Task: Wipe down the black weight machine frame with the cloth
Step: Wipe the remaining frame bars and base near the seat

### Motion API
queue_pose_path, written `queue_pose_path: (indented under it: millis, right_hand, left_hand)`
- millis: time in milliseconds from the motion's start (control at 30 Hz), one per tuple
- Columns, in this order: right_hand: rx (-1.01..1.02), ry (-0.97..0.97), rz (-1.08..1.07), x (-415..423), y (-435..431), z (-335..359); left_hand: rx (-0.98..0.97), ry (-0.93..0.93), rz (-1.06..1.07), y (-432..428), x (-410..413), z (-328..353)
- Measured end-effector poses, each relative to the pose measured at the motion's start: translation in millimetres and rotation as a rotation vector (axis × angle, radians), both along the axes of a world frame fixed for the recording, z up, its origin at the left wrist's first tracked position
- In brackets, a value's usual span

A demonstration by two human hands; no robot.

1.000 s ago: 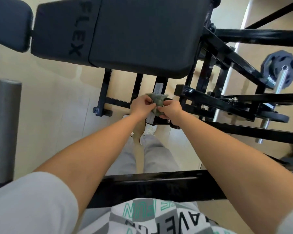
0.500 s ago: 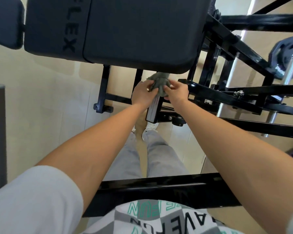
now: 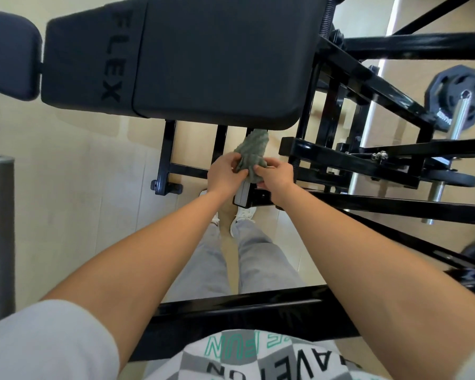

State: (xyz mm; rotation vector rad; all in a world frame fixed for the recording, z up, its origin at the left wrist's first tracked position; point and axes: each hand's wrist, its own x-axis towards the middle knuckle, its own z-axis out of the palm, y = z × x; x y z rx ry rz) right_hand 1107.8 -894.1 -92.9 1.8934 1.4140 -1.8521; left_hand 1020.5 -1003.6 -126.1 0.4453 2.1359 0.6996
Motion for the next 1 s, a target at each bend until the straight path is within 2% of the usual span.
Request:
queue_pose_path:
  millis: [133,400,500,567,633,700,833,1000]
  right_hand:
    - [0.048,-0.001,0.051,-2,5,-4]
    - [-0.046,-0.157,0.447,15,1,-4]
    - [0.059,-0.274,0.674,9,-3,2]
    - [0.118,-0.359,0.832,4,-6,8]
    - [0.046,-0.404,0.960,0,-10,21]
    - [-0.051,-0.392,1.032,-2,-11,37]
    - [0.009,-0.309,1.034,-1,-6,66]
    - [0.243,-0.145,0.969,-5,-9,114]
  left_hand:
    - [0.046,0.025,-0.065,14,-7,1]
    - [-0.051,-0.044,-0.100,-24,15,4]
    - [-0.158,-0.039,-0.215,-33,20,10]
    - [-0.226,-0.073,-0.376,-32,19,17]
    - [-0.266,-0.160,-0.541,-31,16,25]
    - [-0.248,-0.233,-0.594,-31,10,35]
    - [-0.131,-0.246,-0.415,-44,-14,64]
    - [0.081,-0.206,-0.172,-69,-41,124]
